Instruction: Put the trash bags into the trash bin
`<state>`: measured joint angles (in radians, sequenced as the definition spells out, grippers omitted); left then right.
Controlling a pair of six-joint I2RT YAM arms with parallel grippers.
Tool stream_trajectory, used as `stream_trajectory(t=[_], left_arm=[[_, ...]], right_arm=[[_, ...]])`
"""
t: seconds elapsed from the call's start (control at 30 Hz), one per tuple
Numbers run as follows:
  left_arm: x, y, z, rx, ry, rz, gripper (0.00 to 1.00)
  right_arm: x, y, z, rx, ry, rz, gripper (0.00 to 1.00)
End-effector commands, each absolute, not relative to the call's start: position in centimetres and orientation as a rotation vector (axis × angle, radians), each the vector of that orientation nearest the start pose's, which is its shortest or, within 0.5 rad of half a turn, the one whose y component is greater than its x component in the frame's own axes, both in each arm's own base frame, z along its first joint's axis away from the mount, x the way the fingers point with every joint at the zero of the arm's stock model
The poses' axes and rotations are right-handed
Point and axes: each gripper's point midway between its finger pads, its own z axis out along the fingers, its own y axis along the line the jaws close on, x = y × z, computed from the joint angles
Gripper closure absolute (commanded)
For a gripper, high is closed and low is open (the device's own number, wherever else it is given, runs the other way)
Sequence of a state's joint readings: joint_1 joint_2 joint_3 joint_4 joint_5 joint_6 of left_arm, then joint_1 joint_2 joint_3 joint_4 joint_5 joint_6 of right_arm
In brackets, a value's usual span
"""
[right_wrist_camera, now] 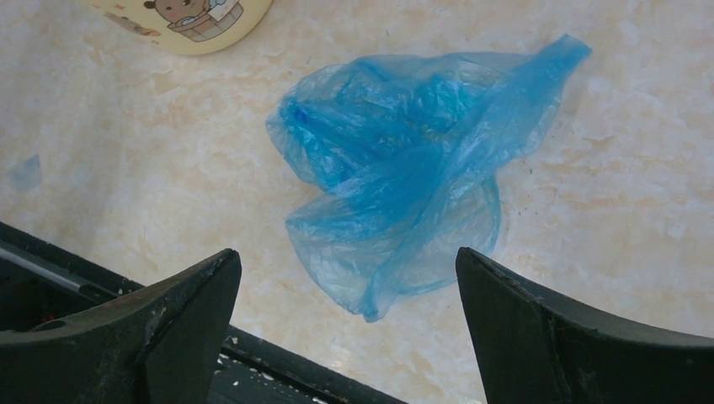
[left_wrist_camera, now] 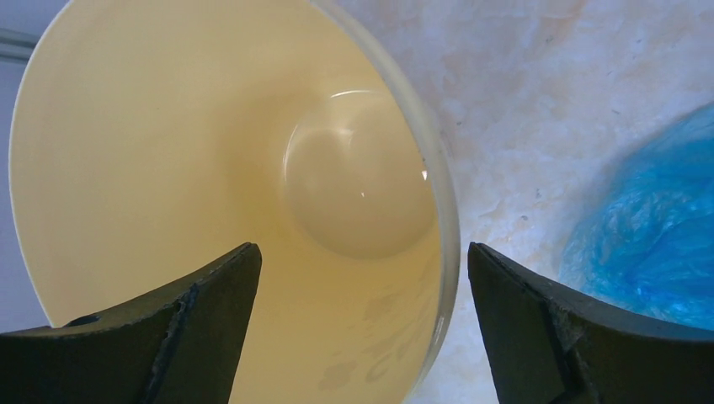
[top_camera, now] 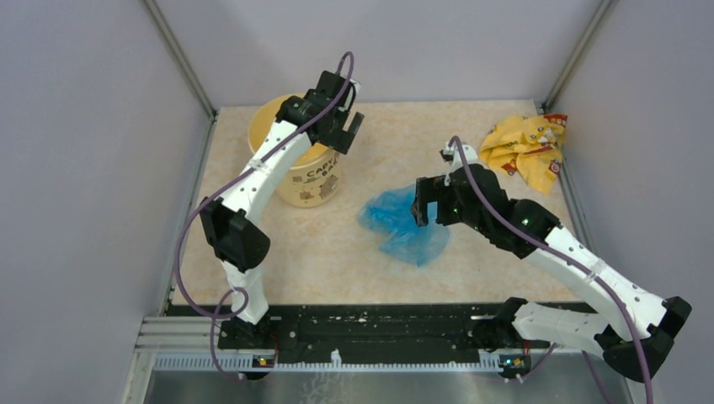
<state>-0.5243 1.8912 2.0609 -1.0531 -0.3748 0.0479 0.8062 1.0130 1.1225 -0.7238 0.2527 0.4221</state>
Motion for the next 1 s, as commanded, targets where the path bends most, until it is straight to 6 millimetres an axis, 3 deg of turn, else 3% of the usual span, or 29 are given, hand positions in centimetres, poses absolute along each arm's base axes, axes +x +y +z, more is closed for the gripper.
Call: stream_trajectory(t=[0.0, 0.2, 0.33, 0.43, 0.6, 0.67, 0.8, 0.97], left_arm=[[42.9, -18.8, 32.3, 0.457, 2.131, 0.050, 0.02], [40.1, -20.0, 37.6, 0.459, 1.992, -0.136, 0.02], [36.6, -23.1, 38.5, 0.523, 1.931, -0.391, 0.02], [33.5, -25.6, 37.6, 0.566, 1.920, -0.550, 0.02], [27.4, -29.9, 33.3, 0.677, 1.986, -0.717, 0.02], [25.5, -30.5, 31.3, 0.675, 2.013, -0.767, 0.02], [22.5, -30.2, 26.3, 0.658, 2.086, -0.842, 0.02], [20.8, -29.9, 19.6, 0.623, 2.172, -0.891, 0.02]], right_arm=[[23.2, 18.4, 26.3, -0.142, 2.145, 0.405, 0.01], [23.8, 18.0, 23.8, -0.003, 2.186, 0.422, 0.01], [23.2, 18.8, 21.7, 0.047, 2.205, 0.510, 0.03], [22.1, 19.5, 20.1, 0.047, 2.243, 0.579, 0.05], [20.8, 20.3, 17.4, 0.096, 2.281, 0.688, 0.11], [21.1, 19.7, 16.0, 0.150, 2.283, 0.650, 0.12], [22.0, 18.8, 14.1, 0.272, 2.233, 0.620, 0.12], [23.1, 18.9, 13.5, 0.353, 2.148, 0.664, 0.12]])
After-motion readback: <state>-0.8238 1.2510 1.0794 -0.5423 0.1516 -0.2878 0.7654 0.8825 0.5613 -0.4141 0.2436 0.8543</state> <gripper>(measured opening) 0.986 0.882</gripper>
